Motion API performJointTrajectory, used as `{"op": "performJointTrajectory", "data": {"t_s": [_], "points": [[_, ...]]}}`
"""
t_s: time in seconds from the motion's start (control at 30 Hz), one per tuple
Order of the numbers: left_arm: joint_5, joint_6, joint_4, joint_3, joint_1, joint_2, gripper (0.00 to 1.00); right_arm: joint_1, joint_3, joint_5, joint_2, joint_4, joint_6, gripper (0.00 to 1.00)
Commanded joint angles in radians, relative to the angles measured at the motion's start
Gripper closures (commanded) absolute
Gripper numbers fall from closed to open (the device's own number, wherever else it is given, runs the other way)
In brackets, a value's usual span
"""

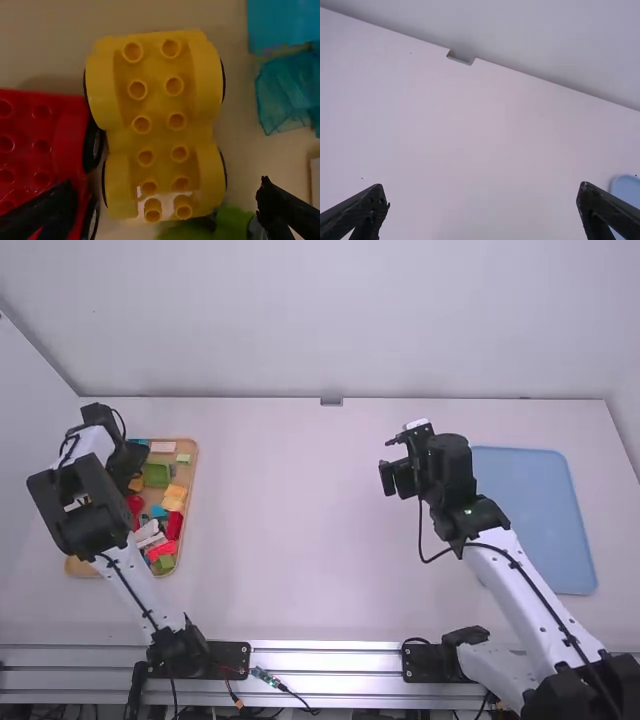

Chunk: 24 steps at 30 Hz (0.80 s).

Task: Assemble lego blocks to make yellow taxi

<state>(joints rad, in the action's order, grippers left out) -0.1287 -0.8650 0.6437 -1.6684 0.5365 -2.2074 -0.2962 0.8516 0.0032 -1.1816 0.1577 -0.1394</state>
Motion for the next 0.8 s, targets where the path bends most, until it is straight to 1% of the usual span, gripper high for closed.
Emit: {"op": "performJointTrajectory", "data": {"t_s": [0.0,0.17,0.23,0.4,0.5,0.6,0.63,0.77], "points": [[0.008,-0.010,-0.019,0.047,-0.006,-0.019,0.05,0.002,0.032,-0.002,-0.008,0.001,0.000,0.01],[-0.009,-0.004,-0.028,0.053,0.003,-0.019,0.05,0.002,0.032,-0.002,-0.008,0.001,0.000,0.00],[-0.019,0.015,-0.023,0.050,0.010,-0.019,0.04,0.002,0.032,-0.002,-0.008,0.001,0.001,0.01],[-0.008,0.069,-0.042,0.043,0.014,-0.016,0.07,0.002,0.032,-0.001,-0.008,-0.001,0.000,0.00],[0.008,0.078,0.003,0.011,0.013,-0.008,0.07,0.002,0.032,0.003,-0.008,0.000,0.000,0.01],[0.004,0.073,0.085,-0.053,0.013,-0.005,0.07,0.002,0.032,0.002,-0.008,0.000,0.000,0.00],[0.004,0.074,0.130,-0.097,0.013,-0.005,0.07,0.002,0.032,0.002,-0.008,0.000,0.000,0.00],[0.006,0.078,0.177,-0.159,0.012,-0.005,0.06,0.002,0.032,0.002,-0.008,0.001,0.000,0.00]]}}
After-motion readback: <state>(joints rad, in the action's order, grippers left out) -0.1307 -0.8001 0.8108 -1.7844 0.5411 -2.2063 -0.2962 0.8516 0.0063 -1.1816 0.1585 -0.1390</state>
